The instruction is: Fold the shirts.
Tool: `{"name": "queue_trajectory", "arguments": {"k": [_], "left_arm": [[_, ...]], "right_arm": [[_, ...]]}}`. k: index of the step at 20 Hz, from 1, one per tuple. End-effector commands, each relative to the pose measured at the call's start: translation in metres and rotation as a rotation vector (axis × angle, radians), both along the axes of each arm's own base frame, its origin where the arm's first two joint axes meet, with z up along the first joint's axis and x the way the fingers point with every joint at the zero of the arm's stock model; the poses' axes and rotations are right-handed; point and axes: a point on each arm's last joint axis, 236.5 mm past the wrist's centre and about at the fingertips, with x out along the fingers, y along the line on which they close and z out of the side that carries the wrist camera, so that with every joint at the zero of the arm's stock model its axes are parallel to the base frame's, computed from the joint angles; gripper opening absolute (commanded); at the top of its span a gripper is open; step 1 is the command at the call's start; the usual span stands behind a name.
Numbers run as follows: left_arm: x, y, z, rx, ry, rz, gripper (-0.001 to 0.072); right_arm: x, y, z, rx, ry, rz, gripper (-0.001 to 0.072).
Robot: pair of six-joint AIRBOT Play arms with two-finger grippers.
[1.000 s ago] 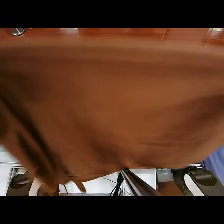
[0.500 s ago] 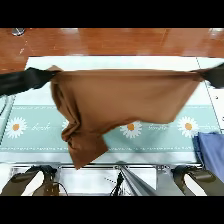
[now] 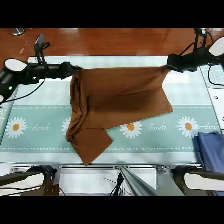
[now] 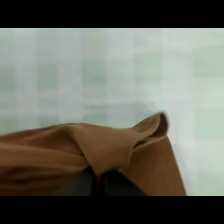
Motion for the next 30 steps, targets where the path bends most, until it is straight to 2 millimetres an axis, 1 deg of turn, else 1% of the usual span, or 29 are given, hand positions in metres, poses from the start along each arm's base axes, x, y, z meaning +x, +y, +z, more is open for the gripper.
{"name": "queue_trajectory", "arguments": {"k": [1, 2, 3, 4, 6, 7, 8, 9, 10, 11, 13, 15, 16, 17, 18, 19, 21, 22, 24, 26, 30], "left_arm": [[0.002, -0.004, -0.002, 0.004, 0.028, -0.06, 0.0706], [-0.009, 0.0, -0.002, 0.013, 0.067, -0.106, 0.0705], [-0.023, 0.014, -0.007, 0.038, 0.136, -0.131, 0.0705], [-0.038, 0.034, -0.017, 0.072, 0.224, -0.129, 0.0705], [-0.083, 0.084, -0.038, 0.156, 0.432, -0.122, 0.0705], [-0.109, 0.106, -0.046, 0.189, 0.524, -0.111, 0.0705], [-0.133, 0.122, -0.053, 0.197, 0.58, -0.088, 0.0705], [-0.152, 0.13, -0.059, 0.177, 0.612, -0.049, 0.0705], [-0.173, 0.134, -0.067, 0.16, 0.634, -0.01, 0.0705], [-0.197, 0.136, -0.079, 0.141, 0.664, 0.027, 0.0704], [-0.246, 0.13, -0.1, 0.097, 0.728, 0.057, 0.0703], [-0.281, 0.116, -0.112, 0.067, 0.727, 0.037, 0.0703], [-0.294, 0.108, -0.119, 0.053, 0.733, 0.023, 0.0702], [-0.303, 0.097, -0.124, 0.027, 0.733, -0.003, 0.0702], [-0.307, 0.082, -0.123, -0.024, 0.716, -0.048, 0.0702], [-0.304, 0.077, -0.117, -0.035, 0.689, -0.085, 0.0701], [-0.29, 0.063, -0.106, -0.1, 0.617, -0.103, 0.0701], [-0.286, 0.063, -0.107, -0.111, 0.607, -0.089, 0.07], [-0.287, 0.062, -0.11, -0.111, 0.605, -0.091, 0.07], [-0.283, 0.059, -0.11, -0.131, 0.591, -0.092, 0.07], [-0.275, 0.061, -0.121, -0.142, 0.585, -0.037, 0.07]], "right_arm": [[0.035, 0.0, 0.0, 0.227, -0.017, -0.053, 0.0579], [0.031, -0.008, 0.004, 0.226, -0.011, -0.034, 0.0565], [0.021, -0.017, 0.006, 0.213, 0.011, -0.014, 0.0564], [0.008, -0.03, 0.006, 0.198, 0.041, 0.01, 0.0565], [-0.026, -0.055, 0.004, 0.147, 0.125, 0.06, 0.0565], [-0.045, -0.069, 0.0, 0.112, 0.172, 0.079, 0.0565], [-0.059, -0.08, -0.004, 0.091, 0.197, 0.066, 0.0566], [-0.069, -0.085, -0.006, 0.093, 0.189, 0.037, 0.0566], [-0.076, -0.085, -0.009, 0.106, 0.165, 0.002, 0.0566], [-0.085, -0.078, -0.013, 0.13, 0.137, -0.034, 0.0566], [-0.112, -0.051, -0.028, 0.214, 0.123, -0.07, 0.0566], [-0.144, -0.024, -0.043, 0.255, 0.133, -0.034, 0.0566], [-0.158, -0.013, -0.05, 0.273, 0.147, -0.025, 0.0566], [-0.168, -0.006, -0.054, 0.285, 0.151, -0.019, 0.0565], [-0.175, -0.001, -0.055, 0.292, 0.149, -0.011, 0.0565], [-0.18, 0.002, -0.056, 0.302, 0.15, -0.007, 0.0566], [-0.186, 0.005, -0.057, 0.302, 0.154, 0.001, 0.0566], [-0.187, 0.005, -0.058, 0.303, 0.158, 0.005, 0.0565], [-0.187, 0.005, -0.057, 0.304, 0.157, 0.004, 0.0566], [-0.187, 0.005, -0.057, 0.304, 0.156, 0.003, 0.0565], [-0.186, 0.005, -0.057, 0.307, 0.158, -0.005, 0.0565]]}}
